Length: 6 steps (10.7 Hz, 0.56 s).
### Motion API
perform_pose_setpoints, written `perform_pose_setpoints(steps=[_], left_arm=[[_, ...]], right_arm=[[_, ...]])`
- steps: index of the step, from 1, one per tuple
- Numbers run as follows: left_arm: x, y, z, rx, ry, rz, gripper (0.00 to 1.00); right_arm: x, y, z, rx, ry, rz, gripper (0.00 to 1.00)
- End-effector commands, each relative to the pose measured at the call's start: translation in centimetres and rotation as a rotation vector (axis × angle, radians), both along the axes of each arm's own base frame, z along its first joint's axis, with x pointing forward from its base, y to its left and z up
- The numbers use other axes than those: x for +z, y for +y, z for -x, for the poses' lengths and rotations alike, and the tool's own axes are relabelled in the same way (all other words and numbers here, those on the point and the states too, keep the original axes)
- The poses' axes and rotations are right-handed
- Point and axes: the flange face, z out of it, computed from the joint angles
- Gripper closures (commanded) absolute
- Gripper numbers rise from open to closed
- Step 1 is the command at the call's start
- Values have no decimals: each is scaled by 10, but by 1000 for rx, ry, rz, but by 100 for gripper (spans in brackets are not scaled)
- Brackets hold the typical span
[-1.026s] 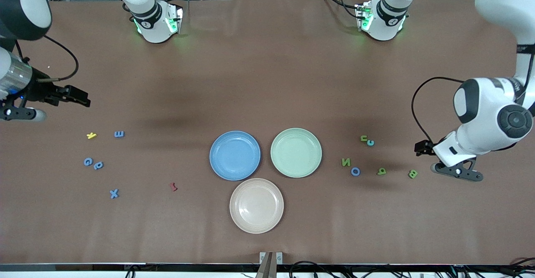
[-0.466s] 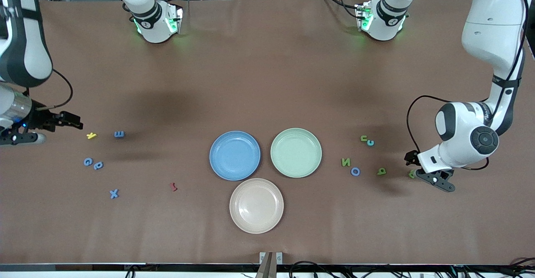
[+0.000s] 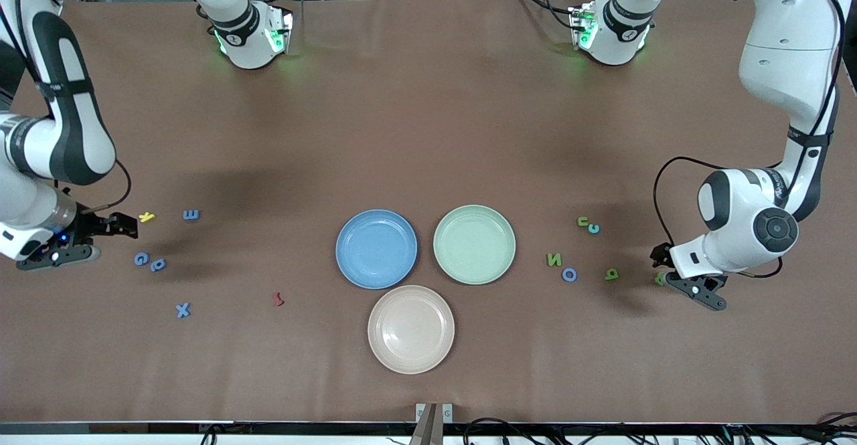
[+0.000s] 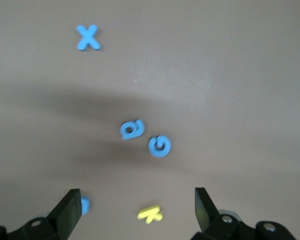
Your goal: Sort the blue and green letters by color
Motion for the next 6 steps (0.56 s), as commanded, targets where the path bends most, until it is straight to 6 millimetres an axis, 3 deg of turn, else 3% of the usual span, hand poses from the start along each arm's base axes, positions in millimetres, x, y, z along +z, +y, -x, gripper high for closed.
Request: perform_pose_setpoints(steps=[1,2,4,6], left_arm=[[-15,9,-8,-50,6,-14,19],[-17,9,-7,-51,9,-14,23],[-17,8,-7,-51,9,-13,34],[-18,7,-7,-52,10,-12,42]], right_arm=[[-50,-34,-33,67,-21,9,0],[-66,-45,-30,46,-3,-4,0],[-91,-43,-26,36,29,-24,0],[-99,-44,-25,34,39,-29,0]])
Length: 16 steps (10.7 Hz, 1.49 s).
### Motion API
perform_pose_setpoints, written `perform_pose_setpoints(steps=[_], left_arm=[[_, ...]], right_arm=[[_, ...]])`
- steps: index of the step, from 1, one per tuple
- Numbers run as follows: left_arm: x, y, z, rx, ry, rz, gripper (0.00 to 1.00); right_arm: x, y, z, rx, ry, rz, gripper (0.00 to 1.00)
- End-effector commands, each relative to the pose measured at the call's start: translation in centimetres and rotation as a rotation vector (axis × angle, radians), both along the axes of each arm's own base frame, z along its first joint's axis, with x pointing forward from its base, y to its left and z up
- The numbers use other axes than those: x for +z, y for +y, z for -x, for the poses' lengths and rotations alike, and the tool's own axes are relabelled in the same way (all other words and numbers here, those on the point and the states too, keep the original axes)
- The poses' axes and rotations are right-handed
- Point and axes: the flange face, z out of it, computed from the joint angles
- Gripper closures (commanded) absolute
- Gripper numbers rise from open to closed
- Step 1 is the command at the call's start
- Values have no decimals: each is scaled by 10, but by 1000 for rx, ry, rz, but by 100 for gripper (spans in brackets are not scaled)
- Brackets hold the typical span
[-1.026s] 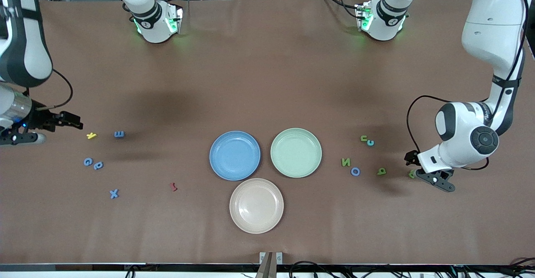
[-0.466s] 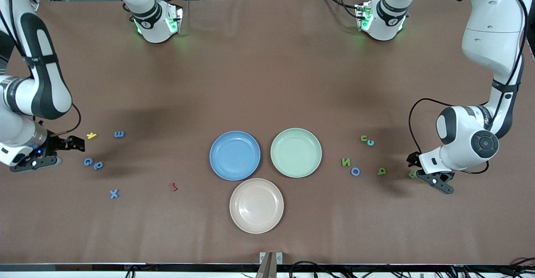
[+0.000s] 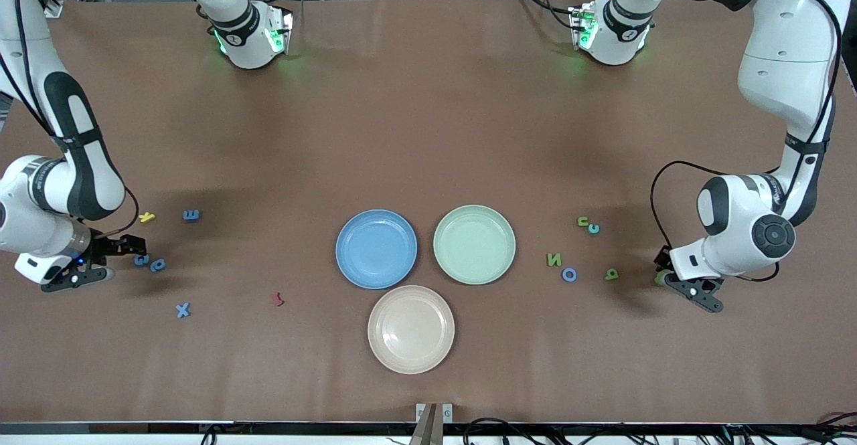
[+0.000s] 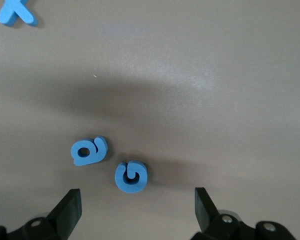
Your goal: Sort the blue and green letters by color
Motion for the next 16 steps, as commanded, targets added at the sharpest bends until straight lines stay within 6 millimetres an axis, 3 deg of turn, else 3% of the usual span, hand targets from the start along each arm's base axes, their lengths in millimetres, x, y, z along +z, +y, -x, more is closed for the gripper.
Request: perform_pose_setpoints(steps=[1,3,8,9,10,11,12,13,16], left_arm=[[-2,-2,-4,-27,-4,-13,51],[-2,-7,-5,-20,-4,-10,56],[-4,-15,-5,-2,-3,-4,56],[-2,-18,-9,-7,-11,-4,63],[-2,-18,-9,-7,-12,-4,73],[-2,-18,-9,-7,-12,-4,77],[-2,-18,-10,-7,-14,-4,86],[-1,-18,-10,-7,-15,-4,100],[24,-32,-13,-10,-31,11,100]], right_arm=[[-13,-2,-3,10,11,-11,0],[-23,-2,-2,-1,21,-27,0],[-50,0,0,-6,22,-40,0],[-51,0,0,-6,23,-41,0],[-52,0,0,-8,21,-41,36],[-52,0,0,-8,21,-41,90],[-51,1,-1,-12,19,-42,100],[-51,1,0,-14,21,-42,100],[-40,3,-8,-21,5,-46,100]])
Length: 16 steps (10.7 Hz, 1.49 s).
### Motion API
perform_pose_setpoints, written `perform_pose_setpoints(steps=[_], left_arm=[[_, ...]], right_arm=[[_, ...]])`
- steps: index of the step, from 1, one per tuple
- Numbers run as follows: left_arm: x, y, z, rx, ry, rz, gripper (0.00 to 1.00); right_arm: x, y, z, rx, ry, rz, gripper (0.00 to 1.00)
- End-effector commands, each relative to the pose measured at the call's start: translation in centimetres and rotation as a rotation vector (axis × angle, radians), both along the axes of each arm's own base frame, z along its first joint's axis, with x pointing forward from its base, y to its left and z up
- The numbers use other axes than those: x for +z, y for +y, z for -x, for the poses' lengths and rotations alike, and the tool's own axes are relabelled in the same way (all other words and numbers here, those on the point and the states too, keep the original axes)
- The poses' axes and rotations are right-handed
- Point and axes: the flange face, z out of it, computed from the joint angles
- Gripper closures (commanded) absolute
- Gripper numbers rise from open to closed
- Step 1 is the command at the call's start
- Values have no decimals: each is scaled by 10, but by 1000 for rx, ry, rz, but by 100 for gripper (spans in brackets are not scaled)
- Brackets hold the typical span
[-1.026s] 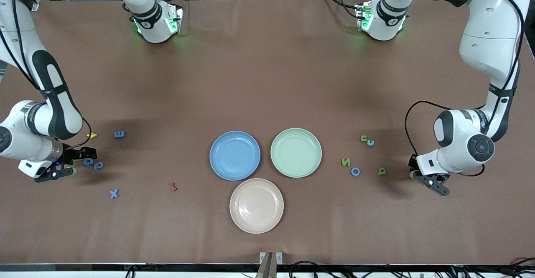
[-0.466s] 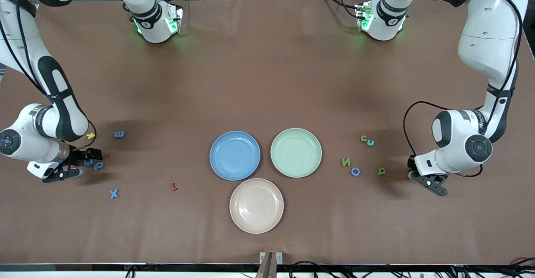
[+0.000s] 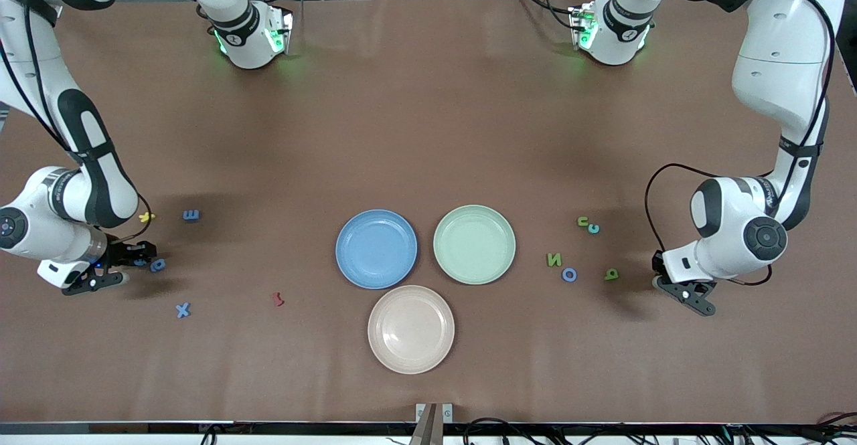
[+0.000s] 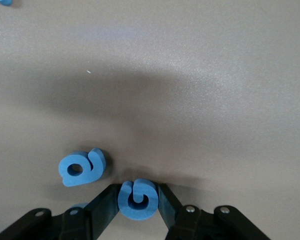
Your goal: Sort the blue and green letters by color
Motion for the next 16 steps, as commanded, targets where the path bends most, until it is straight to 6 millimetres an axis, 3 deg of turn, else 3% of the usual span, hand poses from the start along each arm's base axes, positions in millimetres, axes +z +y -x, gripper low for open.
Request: perform_pose_setpoints(steps=[1,2,4,7,11,12,14,16], left_arm=[[27,-32,-4,-3,7,23,100],[38,-44,-3,20,17,30,100],[63,-95,2,52,38,45,100],[78,-185,17,159,65,38,100],[85,-328,65,383,59,54,100],[89,-354,78,438,56,58,100],[86,-385,94,501,74,71,100],[65,-412,112,564,117,70,100]], right_arm=[[6,5,-10,-21,-12,-34,100],[18,5,-16,-23,9,-39,100],[45,11,-29,-32,72,-65,100],[77,55,-46,-110,132,-113,100],[89,168,-60,-305,186,-215,100],[91,196,-63,-360,192,-224,100],[88,255,-62,-470,226,-244,100],[85,320,-56,-598,277,-273,100]])
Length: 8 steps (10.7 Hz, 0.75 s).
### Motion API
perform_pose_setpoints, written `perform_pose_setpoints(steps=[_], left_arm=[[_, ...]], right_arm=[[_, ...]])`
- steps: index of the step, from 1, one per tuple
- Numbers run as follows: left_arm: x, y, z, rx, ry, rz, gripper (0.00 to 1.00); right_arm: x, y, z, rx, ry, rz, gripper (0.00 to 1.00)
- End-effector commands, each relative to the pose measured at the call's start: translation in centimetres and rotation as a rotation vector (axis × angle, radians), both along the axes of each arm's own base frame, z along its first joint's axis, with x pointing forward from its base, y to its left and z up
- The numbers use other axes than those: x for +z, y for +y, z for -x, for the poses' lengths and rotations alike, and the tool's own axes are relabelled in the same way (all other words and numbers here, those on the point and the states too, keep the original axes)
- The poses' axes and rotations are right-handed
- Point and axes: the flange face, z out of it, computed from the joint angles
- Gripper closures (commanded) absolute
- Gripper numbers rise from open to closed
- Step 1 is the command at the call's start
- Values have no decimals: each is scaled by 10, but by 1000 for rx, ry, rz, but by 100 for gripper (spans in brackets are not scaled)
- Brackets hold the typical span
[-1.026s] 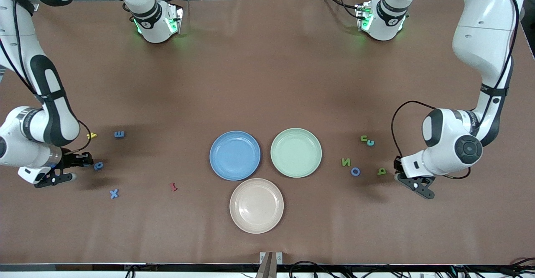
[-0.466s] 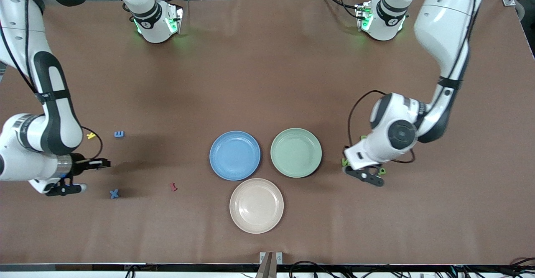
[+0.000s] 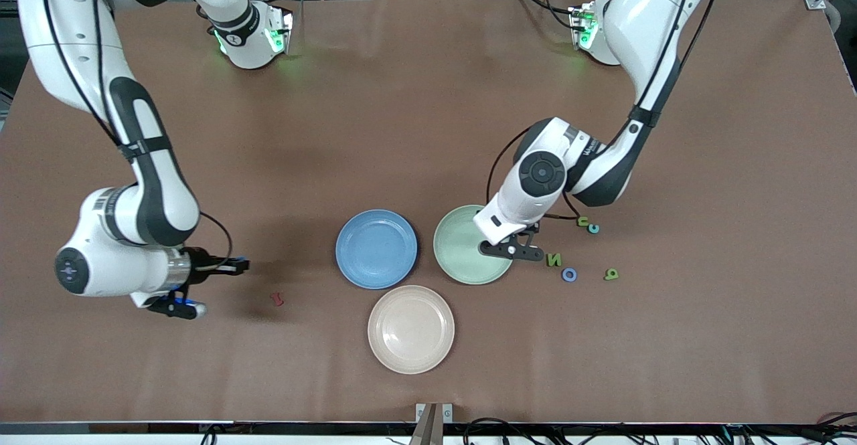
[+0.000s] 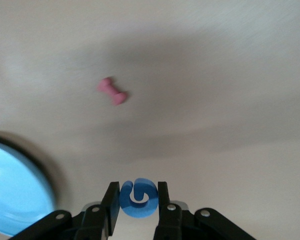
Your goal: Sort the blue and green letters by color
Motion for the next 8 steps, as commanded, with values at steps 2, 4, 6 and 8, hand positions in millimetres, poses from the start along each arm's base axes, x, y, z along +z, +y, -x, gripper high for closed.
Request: perform_pose_setpoints(steps=[2,4,6,8], left_arm=[[-14,-33,11,87,29,9,1],[8,6,-15,82,-12,6,0],[18,70,-44,-21,2,-10,0],[15,144,-68,-128,43,-23,0]], right_arm=[[2,114,10,-237,79,-56,100],[-6,163,23,-337,106,-48,100],[-15,204,37,-394,109,-27,100],[-27,219,43,-420,90,-24,76]])
